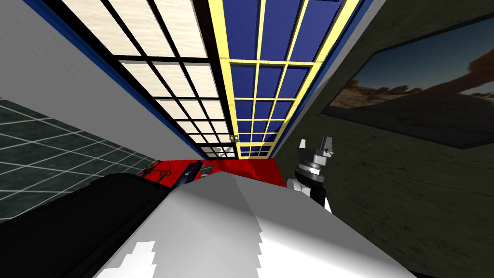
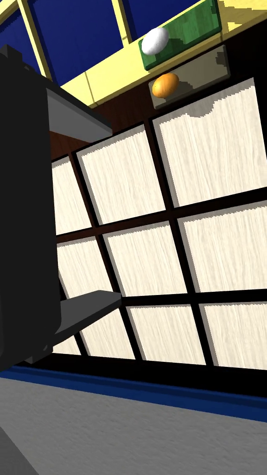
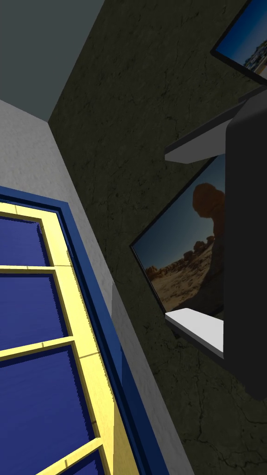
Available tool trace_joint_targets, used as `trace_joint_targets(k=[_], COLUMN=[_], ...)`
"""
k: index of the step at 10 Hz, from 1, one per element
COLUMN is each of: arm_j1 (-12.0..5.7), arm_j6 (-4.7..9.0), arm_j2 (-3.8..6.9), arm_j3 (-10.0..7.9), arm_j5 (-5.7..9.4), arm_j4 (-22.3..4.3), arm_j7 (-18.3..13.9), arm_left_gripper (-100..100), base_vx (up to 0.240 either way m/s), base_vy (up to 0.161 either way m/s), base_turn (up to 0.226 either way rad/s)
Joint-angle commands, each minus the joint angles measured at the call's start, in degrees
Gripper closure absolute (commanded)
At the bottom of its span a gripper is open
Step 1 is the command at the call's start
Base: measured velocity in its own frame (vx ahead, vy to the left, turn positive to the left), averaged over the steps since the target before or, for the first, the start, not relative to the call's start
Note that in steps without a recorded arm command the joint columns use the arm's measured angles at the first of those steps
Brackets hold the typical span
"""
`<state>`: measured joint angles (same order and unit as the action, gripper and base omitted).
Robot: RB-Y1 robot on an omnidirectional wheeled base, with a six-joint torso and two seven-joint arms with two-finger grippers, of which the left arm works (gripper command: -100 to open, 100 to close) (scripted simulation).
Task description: Pull the door open
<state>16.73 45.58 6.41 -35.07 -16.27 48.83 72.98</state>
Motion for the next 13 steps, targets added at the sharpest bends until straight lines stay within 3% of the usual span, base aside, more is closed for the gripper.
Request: trace_joint_targets(k=[1, 3, 5, 13], arm_j1=[1.38, 1.46, 0.0, -6.22], arm_j6=[-0.58, -1.06, -1.25, -0.97], arm_j2=[0.47, 0.24, -0.74, -3.94], arm_j3=[-1.61, -2.83, -2.94, -0.69], arm_j5=[0.51, 0.92, 1.0, 0.42], arm_j4=[-1.08, -2.31, -2.78, -2.03], arm_j7=[0.8, 1.76, 2.45, 3.26], arm_left_gripper=[-100, -100, -100, -100], base_vx=[-0.108, -0.092, 0.112, 0.172], base_vy=[0.015, 0.028, 0.057, 0.042], base_turn=[0.15, 0.073, -0.058, -0.082])
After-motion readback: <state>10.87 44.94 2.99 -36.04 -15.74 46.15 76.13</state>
